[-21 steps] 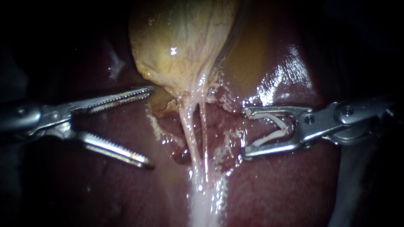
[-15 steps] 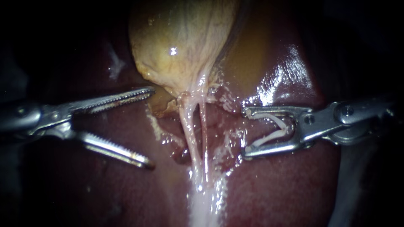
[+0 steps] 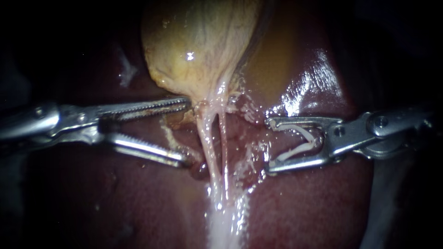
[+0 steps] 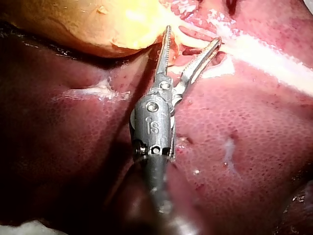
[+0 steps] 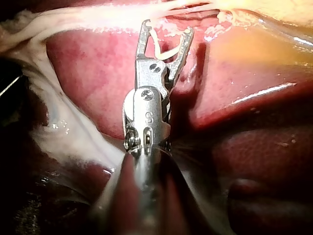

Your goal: Grabbing gallbladder

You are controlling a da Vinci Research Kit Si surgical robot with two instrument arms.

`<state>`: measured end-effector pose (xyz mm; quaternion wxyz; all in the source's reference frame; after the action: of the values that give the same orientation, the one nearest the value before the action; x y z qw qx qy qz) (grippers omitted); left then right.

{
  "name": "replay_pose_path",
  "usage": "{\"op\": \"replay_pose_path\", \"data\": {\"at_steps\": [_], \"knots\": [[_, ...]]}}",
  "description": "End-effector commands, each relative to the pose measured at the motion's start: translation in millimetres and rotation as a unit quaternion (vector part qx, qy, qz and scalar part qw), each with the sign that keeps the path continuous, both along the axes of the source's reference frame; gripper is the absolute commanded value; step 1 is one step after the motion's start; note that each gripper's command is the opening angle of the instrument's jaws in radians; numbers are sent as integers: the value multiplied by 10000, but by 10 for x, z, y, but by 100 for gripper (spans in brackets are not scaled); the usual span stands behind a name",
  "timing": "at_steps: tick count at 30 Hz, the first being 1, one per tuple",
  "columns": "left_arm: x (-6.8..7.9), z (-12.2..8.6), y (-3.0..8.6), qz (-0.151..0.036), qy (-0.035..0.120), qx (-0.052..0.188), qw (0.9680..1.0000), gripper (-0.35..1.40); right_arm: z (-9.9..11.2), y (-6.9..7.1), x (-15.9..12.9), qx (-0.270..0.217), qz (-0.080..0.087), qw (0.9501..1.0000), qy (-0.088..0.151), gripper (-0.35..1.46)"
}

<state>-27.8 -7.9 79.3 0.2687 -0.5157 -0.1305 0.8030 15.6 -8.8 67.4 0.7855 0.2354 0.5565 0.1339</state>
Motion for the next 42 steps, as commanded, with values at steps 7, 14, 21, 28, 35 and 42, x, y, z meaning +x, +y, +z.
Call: {"op": "replay_pose_path", "data": {"at_steps": [7,14,21,28,35,42], "knots": [[-4,14,11,-89,65,125,9999,35,-1,0,0,1,-1,10000,0,50],[-2,25,18,-130,149,206,9996,15,-1,0,0,1,0,10000,0,50],[9,39,24,-52,308,230,9992,5,-1,0,1,1,-1,10000,1,50],[21,34,23,-87,387,480,9981,-35,-2,-1,1,1,-1,10000,1,50],[19,20,18,-113,413,550,9976,-35,-2,-1,1,1,-1,10000,1,50],[24,-7,8,-123,403,604,9973,-35,-2,-1,1,1,0,10000,1,49]]}}
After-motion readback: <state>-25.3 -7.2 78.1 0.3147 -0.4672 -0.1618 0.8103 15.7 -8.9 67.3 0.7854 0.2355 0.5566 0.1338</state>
